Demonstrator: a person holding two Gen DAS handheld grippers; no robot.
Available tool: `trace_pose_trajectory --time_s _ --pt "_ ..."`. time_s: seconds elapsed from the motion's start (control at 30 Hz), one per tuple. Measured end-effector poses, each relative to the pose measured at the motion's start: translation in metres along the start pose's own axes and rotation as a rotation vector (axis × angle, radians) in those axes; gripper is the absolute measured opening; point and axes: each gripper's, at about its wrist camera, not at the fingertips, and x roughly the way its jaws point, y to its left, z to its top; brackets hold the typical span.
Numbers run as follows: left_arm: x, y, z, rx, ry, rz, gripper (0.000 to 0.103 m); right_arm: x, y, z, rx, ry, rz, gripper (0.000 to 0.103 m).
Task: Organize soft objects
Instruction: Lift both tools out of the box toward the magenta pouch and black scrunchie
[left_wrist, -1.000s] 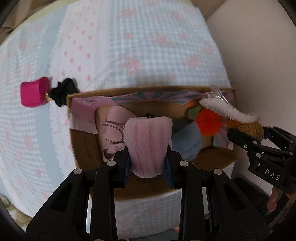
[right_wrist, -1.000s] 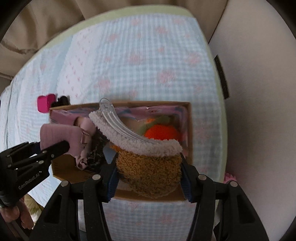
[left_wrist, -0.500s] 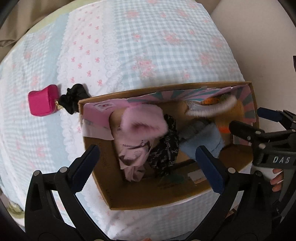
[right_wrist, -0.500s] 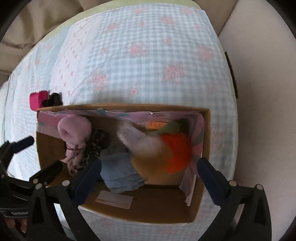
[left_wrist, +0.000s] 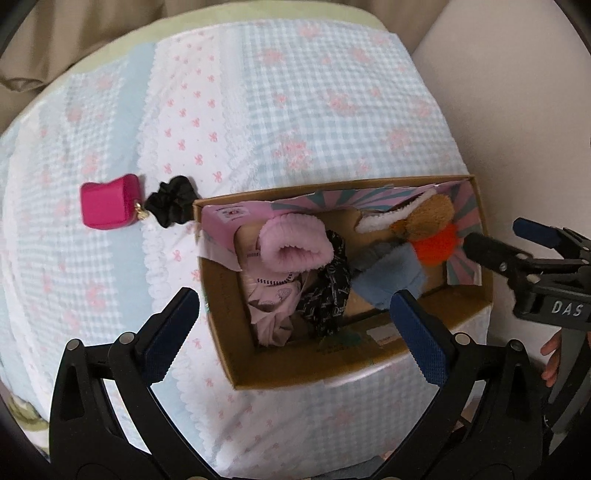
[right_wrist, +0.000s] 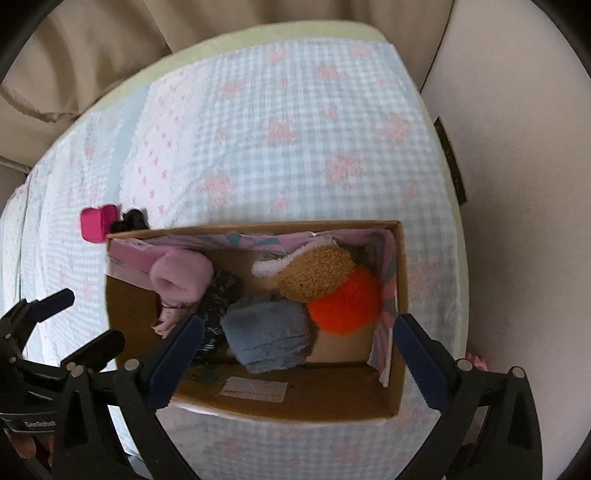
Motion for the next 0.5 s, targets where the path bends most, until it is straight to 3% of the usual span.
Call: trace_pose_trajectory --time_s 0.3,0.5 --pt "-0.083 0.01 -0.032 0.026 -0.14 -0.015 0.103 -0.085 0.012 -0.027 0.053 -0.171 0.0 0.103" --pt "-0.144 0.033 -0.069 0.026 -0.234 -0.016 0.103 -0.151 0.041 -0.066 0.062 -0.297 -0.019 0.103"
